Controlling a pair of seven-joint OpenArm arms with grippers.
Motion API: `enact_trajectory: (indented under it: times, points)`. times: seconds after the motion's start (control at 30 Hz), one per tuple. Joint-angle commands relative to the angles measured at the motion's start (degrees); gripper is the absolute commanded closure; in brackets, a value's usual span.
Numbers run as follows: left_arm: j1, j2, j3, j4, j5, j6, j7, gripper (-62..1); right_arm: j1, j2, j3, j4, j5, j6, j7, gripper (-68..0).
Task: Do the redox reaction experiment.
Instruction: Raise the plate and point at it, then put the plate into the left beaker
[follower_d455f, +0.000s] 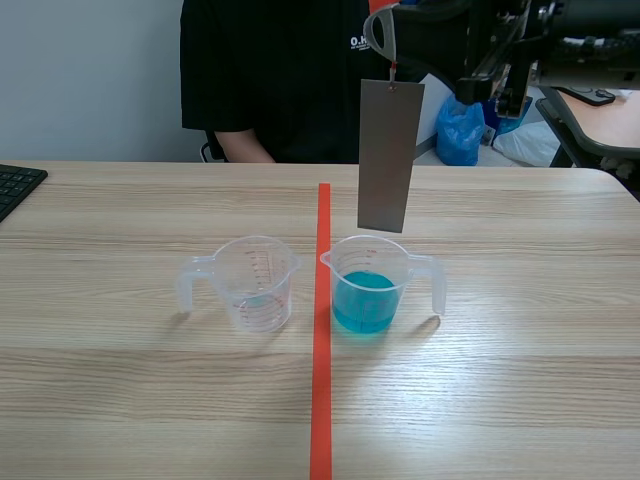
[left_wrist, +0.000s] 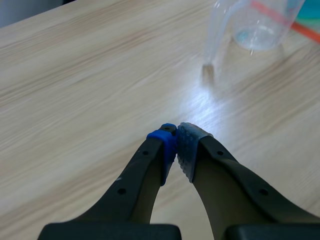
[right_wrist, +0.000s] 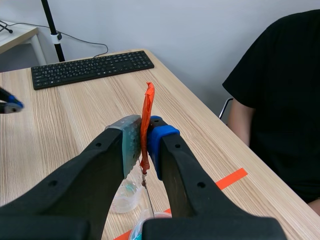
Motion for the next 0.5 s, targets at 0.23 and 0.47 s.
enact_trajectory:
  times: [0.23,0.47]
  points:
    - [15.2,5.6,-7.5,0.4,6.4,10.8,-11.6,-3.8,1.3,0.8,0.8,0.6,0.6,0.4,1.3,-1.5]
    - [23.1,11.2,-8.6,0.5,13.3,21.9,-19.5,-3.9,1.6,0.4,0.8,0.6,0.4,0.4,1.2,-1.5]
